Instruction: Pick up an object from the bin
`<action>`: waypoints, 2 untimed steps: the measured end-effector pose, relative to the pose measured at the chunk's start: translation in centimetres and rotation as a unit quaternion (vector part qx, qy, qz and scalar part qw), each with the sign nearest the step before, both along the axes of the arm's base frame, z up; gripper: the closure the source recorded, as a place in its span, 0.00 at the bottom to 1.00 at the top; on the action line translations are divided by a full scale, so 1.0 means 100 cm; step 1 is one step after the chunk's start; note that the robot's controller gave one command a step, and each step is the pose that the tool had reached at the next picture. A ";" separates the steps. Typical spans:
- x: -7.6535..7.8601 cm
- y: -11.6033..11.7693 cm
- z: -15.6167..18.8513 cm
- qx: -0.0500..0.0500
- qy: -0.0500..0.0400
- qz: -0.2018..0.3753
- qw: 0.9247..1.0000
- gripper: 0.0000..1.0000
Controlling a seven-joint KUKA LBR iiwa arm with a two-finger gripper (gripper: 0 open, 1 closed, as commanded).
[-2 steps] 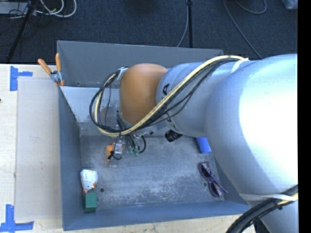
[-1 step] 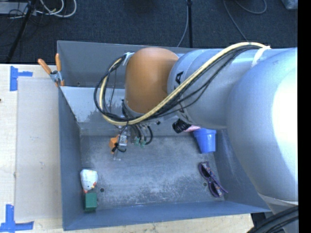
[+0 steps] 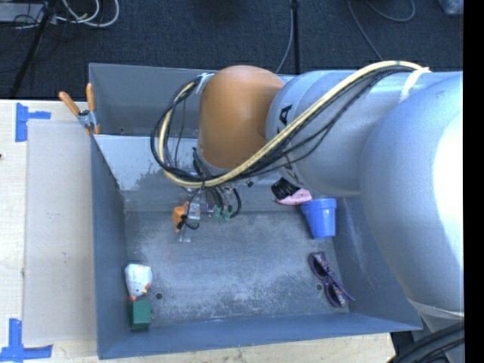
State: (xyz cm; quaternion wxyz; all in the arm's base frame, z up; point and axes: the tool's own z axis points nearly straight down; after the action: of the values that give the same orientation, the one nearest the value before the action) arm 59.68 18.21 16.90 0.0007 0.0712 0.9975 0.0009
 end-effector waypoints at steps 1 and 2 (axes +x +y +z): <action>0.009 -0.013 -0.028 -0.002 0.009 -0.016 1.000 1.00; 0.007 -0.013 -0.001 -0.001 0.005 -0.020 1.000 1.00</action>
Offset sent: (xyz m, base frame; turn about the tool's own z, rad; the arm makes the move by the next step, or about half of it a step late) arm 0.0073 -0.0137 0.0155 0.0494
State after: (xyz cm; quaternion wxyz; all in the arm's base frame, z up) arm 60.39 16.89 16.84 -0.0038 0.0915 0.9958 -0.0003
